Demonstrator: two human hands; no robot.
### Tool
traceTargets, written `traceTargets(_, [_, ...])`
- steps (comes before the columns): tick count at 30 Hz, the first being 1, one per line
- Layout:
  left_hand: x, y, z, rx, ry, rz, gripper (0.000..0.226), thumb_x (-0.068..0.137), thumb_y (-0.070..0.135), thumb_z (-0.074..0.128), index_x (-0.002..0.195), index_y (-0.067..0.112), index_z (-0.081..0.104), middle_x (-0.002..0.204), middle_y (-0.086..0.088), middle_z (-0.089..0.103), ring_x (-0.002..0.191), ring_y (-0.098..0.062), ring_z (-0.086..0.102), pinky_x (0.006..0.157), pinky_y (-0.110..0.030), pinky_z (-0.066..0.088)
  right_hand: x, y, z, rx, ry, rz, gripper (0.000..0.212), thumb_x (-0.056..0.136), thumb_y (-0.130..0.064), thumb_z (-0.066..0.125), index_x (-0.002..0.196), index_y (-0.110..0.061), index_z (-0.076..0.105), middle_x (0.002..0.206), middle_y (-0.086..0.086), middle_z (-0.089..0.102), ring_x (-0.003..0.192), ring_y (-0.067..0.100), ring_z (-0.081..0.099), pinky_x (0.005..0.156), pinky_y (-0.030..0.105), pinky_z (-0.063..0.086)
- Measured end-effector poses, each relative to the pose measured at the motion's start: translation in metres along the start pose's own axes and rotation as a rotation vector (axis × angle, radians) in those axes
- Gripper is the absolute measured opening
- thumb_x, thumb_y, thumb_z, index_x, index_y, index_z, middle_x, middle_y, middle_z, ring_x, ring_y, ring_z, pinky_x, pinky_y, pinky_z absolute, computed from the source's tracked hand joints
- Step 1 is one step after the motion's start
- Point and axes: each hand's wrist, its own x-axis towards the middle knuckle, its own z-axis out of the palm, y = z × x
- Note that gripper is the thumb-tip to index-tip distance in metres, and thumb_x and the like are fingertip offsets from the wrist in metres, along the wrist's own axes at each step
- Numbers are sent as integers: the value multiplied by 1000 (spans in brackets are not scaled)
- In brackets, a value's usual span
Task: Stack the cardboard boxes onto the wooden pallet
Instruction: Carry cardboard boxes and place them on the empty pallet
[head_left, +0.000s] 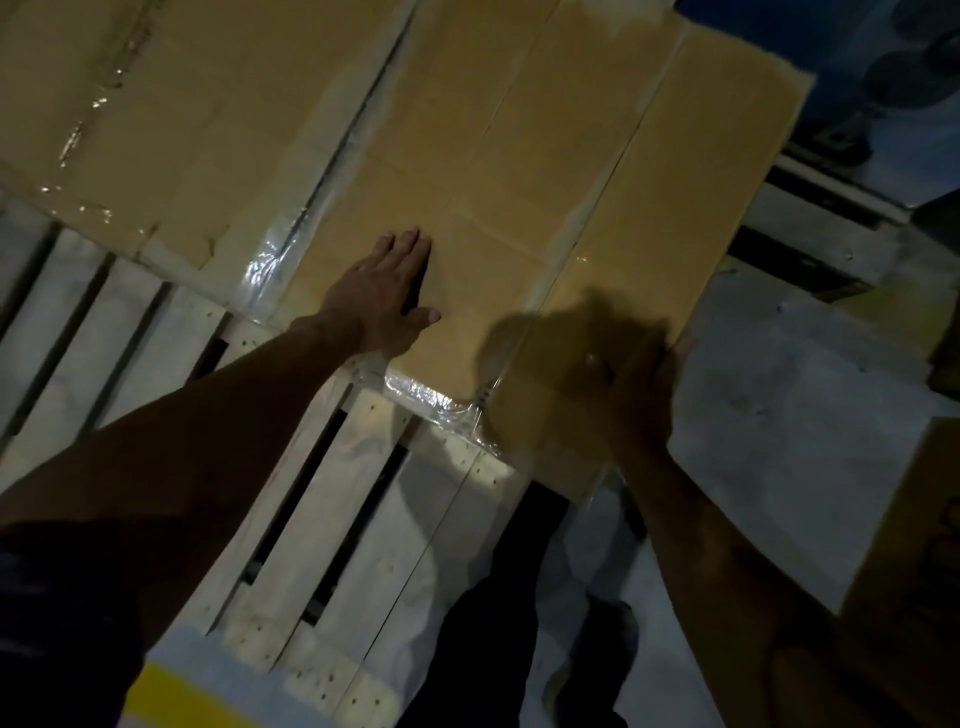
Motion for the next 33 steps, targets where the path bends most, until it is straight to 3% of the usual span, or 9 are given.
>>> traceTargets(4, [-33,-14,8,-37,-29,18,88,94,39,60,157,8,6,165,-11,2,151,-32,1,121,-48,17,-42,7,8,-135,-133,-52,85,100,-48,47,160,-12,-3,165,17,-16,153,39,-3,110,63,33])
traceTargets(8, [-54,-10,19,-200,2,-51,83,94,20,64,157,8,11,165,-9,5,152,-29,0,120,-41,12,-59,11,12,26,-135,30,101,94,-44,63,159,-16,-9,165,16,-19,148,47,16,110,59,35])
traceTargets(11, [-60,-5,29,-348,59,-115,78,90,8,66,154,7,22,164,-12,11,151,-33,5,121,-47,16,-57,12,13,119,-129,70,107,91,-36,71,159,-18,-10,165,18,-6,141,48,29,108,56,36])
traceTargets(15, [-62,4,35,-405,113,-122,69,85,1,68,145,3,35,162,-17,17,149,-37,10,119,-46,18,-57,14,15,117,-106,65,108,90,-30,73,160,-17,-8,164,16,1,139,47,31,106,57,36])
traceTargets(25, [-64,1,35,-320,102,-74,69,79,0,70,140,1,39,153,-20,29,140,-43,26,110,-57,36,-61,16,17,98,-101,58,103,91,-29,71,160,-17,-4,165,17,2,138,49,33,105,58,36])
traceTargets(28, [-64,0,35,-281,104,-60,68,80,1,68,141,-2,37,154,-23,28,141,-42,26,109,-54,37,-60,18,18,86,-107,51,103,90,-28,71,160,-19,-4,165,16,0,139,48,31,105,57,36])
traceTargets(30, [-64,1,37,-222,91,-47,71,84,7,66,145,-4,32,156,-23,25,142,-41,23,113,-52,33,-59,19,18,80,-124,61,103,91,-31,70,160,-20,-6,165,17,-4,140,49,29,106,59,35])
traceTargets(33, [-66,-1,44,-100,23,-57,79,94,32,48,153,-5,11,163,-22,6,150,-39,3,121,-42,8,-59,17,16,80,-145,40,100,93,-38,67,159,-20,-7,165,19,-8,139,52,29,105,60,35])
